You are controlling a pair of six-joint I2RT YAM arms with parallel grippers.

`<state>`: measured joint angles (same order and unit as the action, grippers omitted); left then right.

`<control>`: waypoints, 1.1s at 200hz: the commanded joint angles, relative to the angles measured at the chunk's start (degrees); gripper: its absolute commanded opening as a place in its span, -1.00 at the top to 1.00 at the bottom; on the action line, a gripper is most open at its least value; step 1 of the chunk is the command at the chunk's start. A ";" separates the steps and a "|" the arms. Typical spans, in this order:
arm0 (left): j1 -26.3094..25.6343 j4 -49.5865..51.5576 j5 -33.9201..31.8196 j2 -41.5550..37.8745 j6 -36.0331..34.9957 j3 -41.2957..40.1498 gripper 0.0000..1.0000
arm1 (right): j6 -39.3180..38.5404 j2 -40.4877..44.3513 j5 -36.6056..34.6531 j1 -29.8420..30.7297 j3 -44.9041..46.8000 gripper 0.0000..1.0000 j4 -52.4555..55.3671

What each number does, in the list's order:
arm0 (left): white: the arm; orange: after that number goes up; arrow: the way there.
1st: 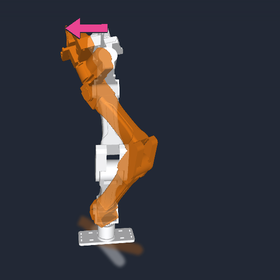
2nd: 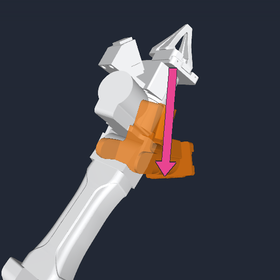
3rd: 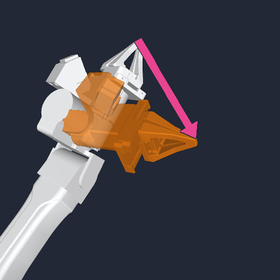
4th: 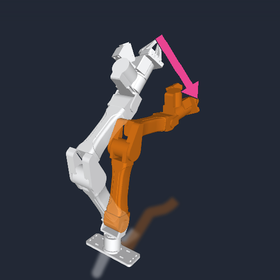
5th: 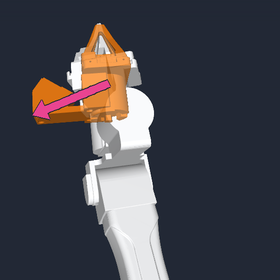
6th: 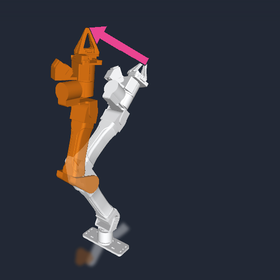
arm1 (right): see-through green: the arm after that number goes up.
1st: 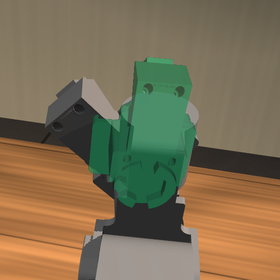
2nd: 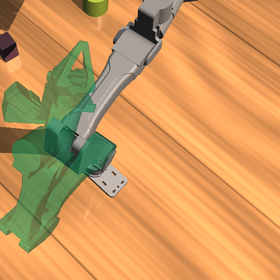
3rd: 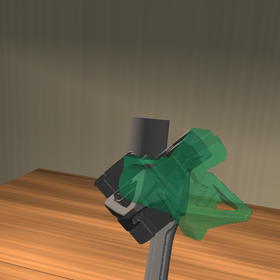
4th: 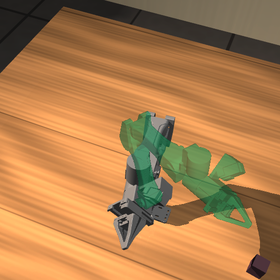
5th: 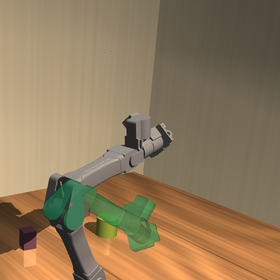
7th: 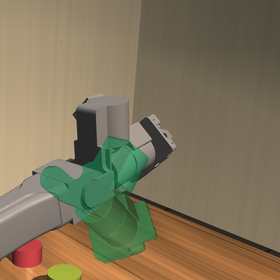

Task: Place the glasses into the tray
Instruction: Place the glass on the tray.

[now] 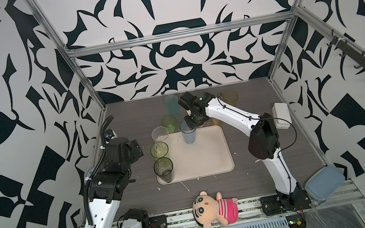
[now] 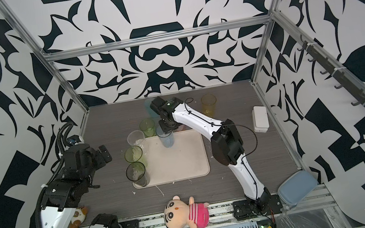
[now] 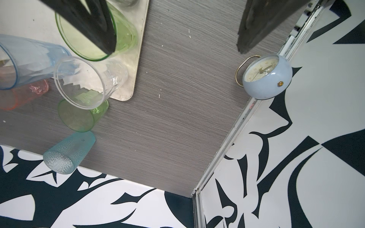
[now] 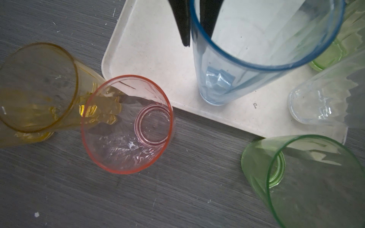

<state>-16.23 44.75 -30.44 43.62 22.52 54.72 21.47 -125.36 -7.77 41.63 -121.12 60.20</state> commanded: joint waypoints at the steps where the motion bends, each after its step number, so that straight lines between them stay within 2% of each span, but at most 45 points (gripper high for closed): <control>1: 0.18 -0.52 -0.25 -0.23 0.37 -0.77 -0.99 | 0.44 0.12 -1.03 0.36 -2.20 1.00 0.17; 23: 0.18 -0.54 -0.32 -0.28 0.40 -0.75 -0.99 | 0.41 -0.02 -0.69 0.35 -2.45 0.94 0.26; 121: 0.15 -0.43 -0.46 -0.53 0.42 -0.75 -0.99 | -0.45 0.98 0.54 0.33 -5.86 0.28 1.14; 220: 0.21 -0.43 -0.75 -1.49 0.41 -0.84 -0.99 | -1.37 3.10 -2.14 0.30 -14.50 0.13 6.30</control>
<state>-16.23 44.75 -30.48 42.76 22.52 54.72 20.75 -125.73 -7.99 41.65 -131.98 64.12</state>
